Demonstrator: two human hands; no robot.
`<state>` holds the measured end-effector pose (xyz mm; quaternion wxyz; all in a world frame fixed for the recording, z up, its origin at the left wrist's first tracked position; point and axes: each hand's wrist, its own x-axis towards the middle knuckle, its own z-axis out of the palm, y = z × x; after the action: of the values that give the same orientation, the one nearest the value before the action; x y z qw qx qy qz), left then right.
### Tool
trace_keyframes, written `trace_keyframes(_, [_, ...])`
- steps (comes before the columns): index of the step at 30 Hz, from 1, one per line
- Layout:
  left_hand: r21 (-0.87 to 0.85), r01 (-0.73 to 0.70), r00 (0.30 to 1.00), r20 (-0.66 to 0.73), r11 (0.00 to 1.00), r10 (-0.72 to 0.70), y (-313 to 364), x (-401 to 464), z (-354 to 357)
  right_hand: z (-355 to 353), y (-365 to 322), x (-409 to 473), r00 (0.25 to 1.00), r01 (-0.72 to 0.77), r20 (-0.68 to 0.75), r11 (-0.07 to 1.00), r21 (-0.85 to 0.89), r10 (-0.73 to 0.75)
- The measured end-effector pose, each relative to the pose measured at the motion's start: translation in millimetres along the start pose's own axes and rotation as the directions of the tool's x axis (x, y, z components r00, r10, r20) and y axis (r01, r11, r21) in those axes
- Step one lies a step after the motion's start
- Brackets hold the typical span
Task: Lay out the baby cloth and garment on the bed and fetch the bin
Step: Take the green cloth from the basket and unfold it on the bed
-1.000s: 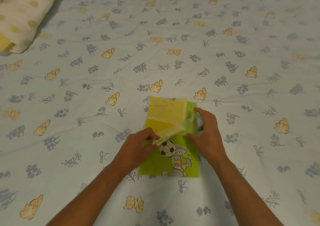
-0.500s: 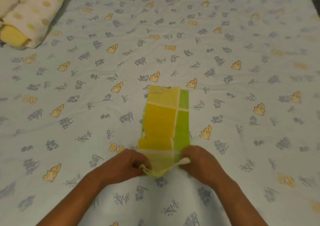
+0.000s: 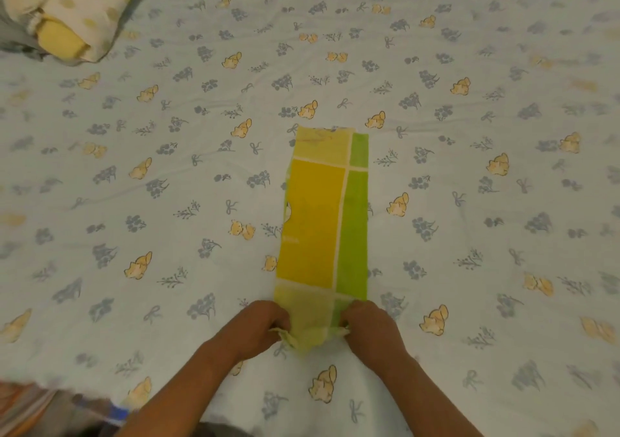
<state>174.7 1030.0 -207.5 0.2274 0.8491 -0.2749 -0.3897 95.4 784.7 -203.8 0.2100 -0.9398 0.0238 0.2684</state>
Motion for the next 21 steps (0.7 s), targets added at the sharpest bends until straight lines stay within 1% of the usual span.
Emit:
trace_keyframes(5, [-0.030, -0.008, 0.993, -0.120, 1.000, 0.004, -5.3, -12.8, 14.0, 19.5, -6.4, -11.7, 0.994, -0.071, -0.087, 0.997, 0.010, 0.071])
trace_keyframes(7, [-0.026, -0.014, 0.987, -0.160, 1.000, 0.009, -8.5, -17.1, 19.6, 31.0, -6.3, -17.6, 0.989, -0.093, -0.116, 0.996, -0.018, 0.090])
trace_keyframes(8, [-0.022, -0.007, 0.987, -0.158, 1.000, 0.003, -9.3, -19.6, 22.8, 36.2, -7.1, -21.7, 0.988, -0.100, -0.120, 0.995, -0.023, 0.097])
trace_keyframes(10, [0.009, 0.028, 0.994, -0.109, 1.000, -0.027, -9.7, -25.2, 28.0, 42.7, -10.0, -30.9, 0.987, -0.106, -0.124, 0.994, -0.010, 0.104])
trace_keyframes(12, [0.047, 0.084, 0.996, -0.041, 0.995, -0.082, -5.6, -33.7, 29.8, 43.0, -14.6, -39.7, 0.990, -0.118, -0.081, 0.993, -0.018, 0.117])
trace_keyframes(14, [0.062, 0.137, 0.990, 0.036, 0.989, -0.139, 3.8, -43.9, 25.0, 37.1, -20.5, -50.5, 0.991, -0.130, 0.019, 0.992, -0.003, 0.130])
trace_keyframes(16, [0.090, 0.172, 0.978, 0.105, 0.981, -0.181, 16.9, -50.8, 12.5, 25.4, -27.4, -61.8, 0.975, -0.173, 0.147, 0.983, 0.054, 0.164])
trace_keyframes(18, [0.100, 0.200, 0.970, 0.117, 0.975, -0.212, 33.0, -53.9, -8.2, 4.6, -34.2, -73.3, 0.950, -0.244, 0.233, 0.960, 0.136, 0.208])
trace_keyframes(19, [0.090, 0.210, 0.971, 0.100, 0.973, -0.219, 43.3, -54.2, -21.7, -10.9, -37.3, -79.5, 0.945, -0.277, 0.232, 0.943, 0.187, 0.231])
trace_keyframes(21, [0.063, 0.211, 0.976, 0.031, 0.975, -0.214, 69.6, -52.8, -56.1, -53.8, -42.7, -92.6, 0.945, -0.322, 0.162, 0.898, 0.301, 0.284])
